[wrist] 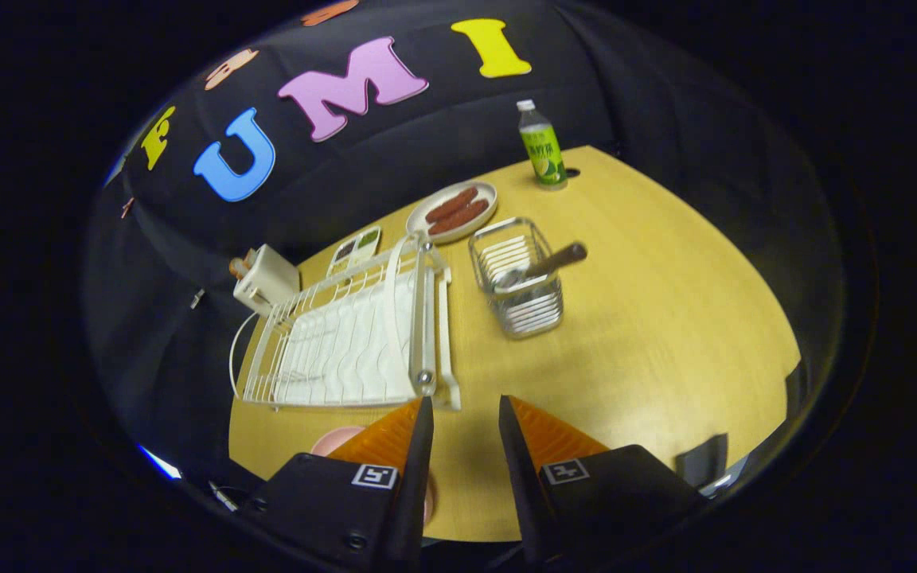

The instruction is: Take the plate from the dish rack, then take the spoon from the basket and place it into the plate.

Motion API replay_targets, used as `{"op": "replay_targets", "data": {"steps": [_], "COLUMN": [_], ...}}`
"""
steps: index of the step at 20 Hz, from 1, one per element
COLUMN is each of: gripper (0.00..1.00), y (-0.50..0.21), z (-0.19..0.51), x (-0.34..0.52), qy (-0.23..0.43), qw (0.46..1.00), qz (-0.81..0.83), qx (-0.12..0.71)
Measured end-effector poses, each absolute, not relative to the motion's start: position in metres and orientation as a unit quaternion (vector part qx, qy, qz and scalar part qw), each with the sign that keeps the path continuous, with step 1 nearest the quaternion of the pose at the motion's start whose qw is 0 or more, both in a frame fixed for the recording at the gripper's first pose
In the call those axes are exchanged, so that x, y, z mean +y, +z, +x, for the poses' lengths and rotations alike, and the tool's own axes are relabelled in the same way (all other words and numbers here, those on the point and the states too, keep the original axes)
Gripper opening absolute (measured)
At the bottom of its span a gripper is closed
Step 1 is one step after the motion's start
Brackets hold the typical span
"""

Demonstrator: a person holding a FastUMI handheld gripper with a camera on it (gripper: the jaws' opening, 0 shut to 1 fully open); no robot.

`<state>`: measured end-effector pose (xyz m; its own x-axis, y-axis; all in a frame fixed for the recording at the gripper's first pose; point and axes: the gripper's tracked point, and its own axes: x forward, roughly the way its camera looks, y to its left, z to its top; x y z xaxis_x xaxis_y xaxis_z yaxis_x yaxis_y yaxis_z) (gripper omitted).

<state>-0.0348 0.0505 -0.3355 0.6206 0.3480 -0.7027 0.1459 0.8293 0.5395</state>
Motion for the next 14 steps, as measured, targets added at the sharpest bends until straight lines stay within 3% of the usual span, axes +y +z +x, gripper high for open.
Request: {"op": "replay_targets", "data": {"steps": [6, 14], "gripper": [0.51, 0.43], "y": [-0.342, -0.368], "z": [0.014, 0.043], "x": [-0.011, -0.002], "qy": [0.038, 0.098], "qw": [0.894, 0.892], "qz": [0.213, 0.178], "qx": [0.393, 0.403]}}
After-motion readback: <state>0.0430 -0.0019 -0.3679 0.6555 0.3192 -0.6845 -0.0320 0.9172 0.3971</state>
